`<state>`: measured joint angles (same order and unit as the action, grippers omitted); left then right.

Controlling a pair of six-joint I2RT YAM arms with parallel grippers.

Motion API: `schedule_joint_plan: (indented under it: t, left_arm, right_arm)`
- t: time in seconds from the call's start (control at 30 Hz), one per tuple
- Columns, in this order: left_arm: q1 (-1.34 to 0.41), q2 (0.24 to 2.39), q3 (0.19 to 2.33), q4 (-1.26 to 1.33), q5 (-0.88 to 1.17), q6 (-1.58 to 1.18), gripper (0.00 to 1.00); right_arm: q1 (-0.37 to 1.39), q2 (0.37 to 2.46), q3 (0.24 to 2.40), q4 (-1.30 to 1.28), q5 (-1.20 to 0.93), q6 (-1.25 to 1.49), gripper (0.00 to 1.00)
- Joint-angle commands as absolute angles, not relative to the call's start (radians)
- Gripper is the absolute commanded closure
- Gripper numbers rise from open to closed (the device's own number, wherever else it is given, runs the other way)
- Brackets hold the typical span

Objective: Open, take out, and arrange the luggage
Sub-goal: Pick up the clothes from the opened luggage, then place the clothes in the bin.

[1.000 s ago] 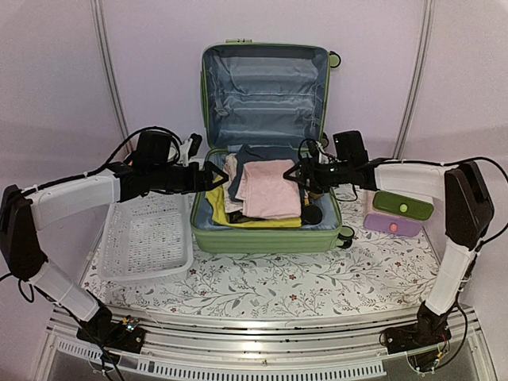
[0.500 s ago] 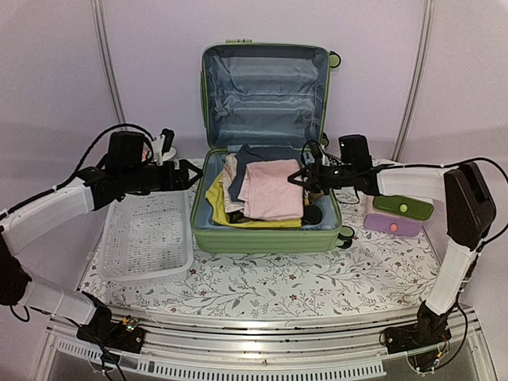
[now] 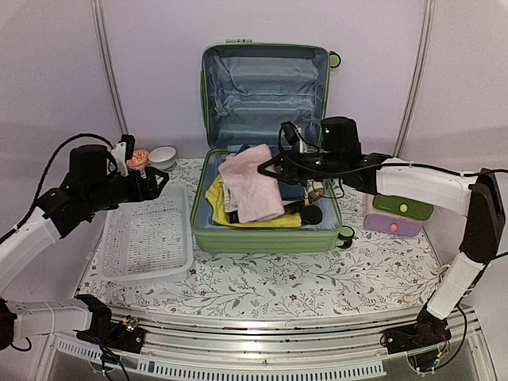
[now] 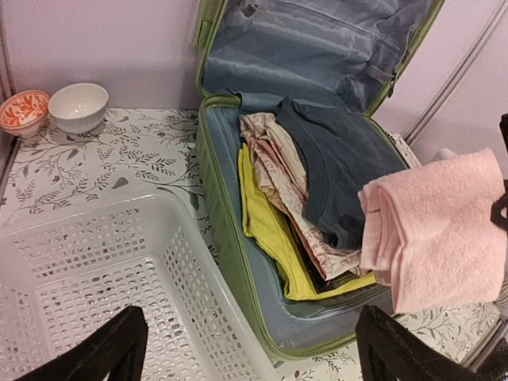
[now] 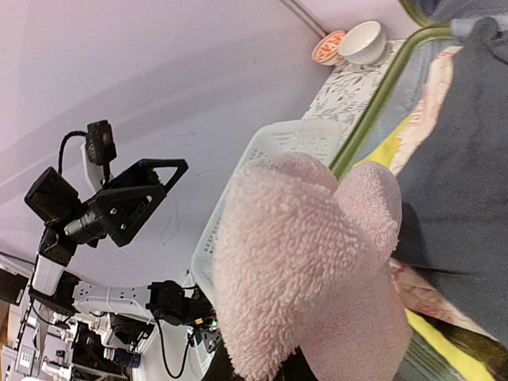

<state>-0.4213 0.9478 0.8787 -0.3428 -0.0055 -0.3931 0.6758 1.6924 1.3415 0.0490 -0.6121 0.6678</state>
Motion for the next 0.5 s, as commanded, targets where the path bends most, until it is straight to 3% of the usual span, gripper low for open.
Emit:
schedule_joint_plan:
  t: [0.0, 0.2, 0.47]
  left_arm:
    - [-0.408, 0.874, 0.946, -0.434, -0.088, -0.380, 0.06]
    - [-0.406, 0.824, 1.057, -0.574, -0.196, -0.350, 0.06]
    - [-0.403, 0.746, 1.176, -0.709, -0.297, -0.312, 0.06]
  right_arm:
    - [0.776, 1.684, 1.426, 0.086, -0.545, 0.696, 0.97]
    - [0.915, 1.827, 1.565, 0.174, -0.501, 0.731, 0.97]
    - [1.051, 2.163, 1.927, 0.327, -0.505, 0.810, 0.97]
